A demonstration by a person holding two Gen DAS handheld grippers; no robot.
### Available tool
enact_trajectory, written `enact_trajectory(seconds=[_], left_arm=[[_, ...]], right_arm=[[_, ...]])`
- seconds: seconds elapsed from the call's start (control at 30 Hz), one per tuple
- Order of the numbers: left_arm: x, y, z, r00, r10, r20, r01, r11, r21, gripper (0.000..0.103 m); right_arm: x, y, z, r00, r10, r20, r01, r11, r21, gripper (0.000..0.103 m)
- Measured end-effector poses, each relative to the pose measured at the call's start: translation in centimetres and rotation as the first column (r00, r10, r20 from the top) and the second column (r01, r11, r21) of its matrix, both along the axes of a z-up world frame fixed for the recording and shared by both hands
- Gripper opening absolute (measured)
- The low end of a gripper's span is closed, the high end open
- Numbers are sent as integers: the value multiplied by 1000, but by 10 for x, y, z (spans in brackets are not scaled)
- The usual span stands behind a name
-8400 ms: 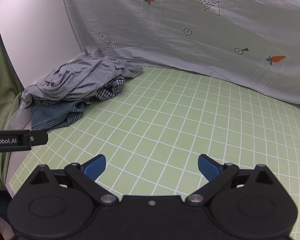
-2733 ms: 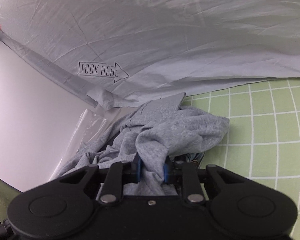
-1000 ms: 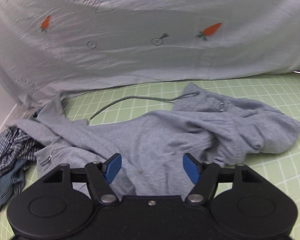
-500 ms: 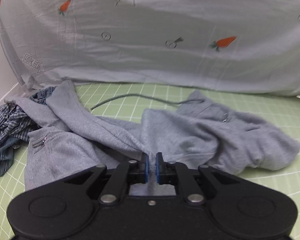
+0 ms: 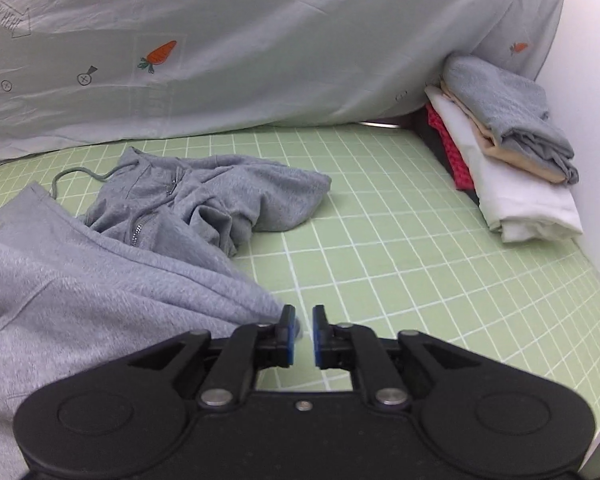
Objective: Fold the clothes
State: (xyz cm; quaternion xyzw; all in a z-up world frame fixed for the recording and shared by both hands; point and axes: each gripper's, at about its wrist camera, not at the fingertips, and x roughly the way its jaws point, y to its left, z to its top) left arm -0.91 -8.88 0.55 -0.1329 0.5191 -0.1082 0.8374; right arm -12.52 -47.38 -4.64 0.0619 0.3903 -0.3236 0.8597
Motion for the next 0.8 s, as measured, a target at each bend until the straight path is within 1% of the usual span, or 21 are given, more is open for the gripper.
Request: enact_trajectory(seconds=[0.03, 0.1, 0.2, 0.3, 0.4, 0.5, 0.57, 0.6, 0.63, 0.67, 0.7, 0.73, 0.8], left_arm=[[0, -4, -1, 1000, 5, -5, -5, 1000, 5, 72], [4, -7, -4, 1000, 19, -12, -19, 1000, 15, 73], [10, -12, -7, 999, 41, -23, -40, 999, 29, 74], [27, -15, -12, 998, 58, -24, -57, 997, 42, 76], [49, -18, -20, 997, 69, -28, -67, 996, 61, 79], [78, -24, -32, 995, 88, -49, -85, 994, 72, 79], [95, -28, -36, 993, 98, -72, -93, 992, 81, 79], [103, -30, -38, 992, 97, -83, -90, 992, 87, 79], [109, -32, -40, 992, 90, -86, -82, 992, 94, 79], [113, -35, -40, 994, 76, -84, -67, 992, 103, 79], [117, -37, -41, 995, 61, -82, -52, 992, 113, 79], [118, -38, -41, 995, 56, -79, -47, 992, 118, 79], [119, -38, -42, 995, 55, -81, -44, 991, 123, 79]], right_arm=[[3, 4, 3, 1000, 20, 19, -20, 1000, -12, 48], [11, 11, 9, 996, 59, 65, -58, 998, -11, 60], [33, 20, 11, 986, 123, 110, -126, 992, 28, 70], [68, 32, 4, 971, 209, 119, -219, 973, 76, 72], [102, 37, -9, 951, 283, 124, -300, 943, 144, 74], [137, 34, -30, 941, 317, 118, -337, 907, 252, 75], [156, 32, -46, 943, 324, 77, -331, 886, 324, 75], [165, 31, -55, 946, 322, 48, -317, 879, 357, 73], [173, 30, -63, 947, 322, 19, -304, 871, 385, 65], [176, 31, -69, 944, 331, -1, -304, 867, 394, 57], [176, 31, -71, 938, 347, -4, -318, 865, 389, 32], [175, 31, -72, 933, 360, -1, -332, 861, 384, 12], [163, 27, -65, 931, 362, 47, -352, 857, 376, 10]])
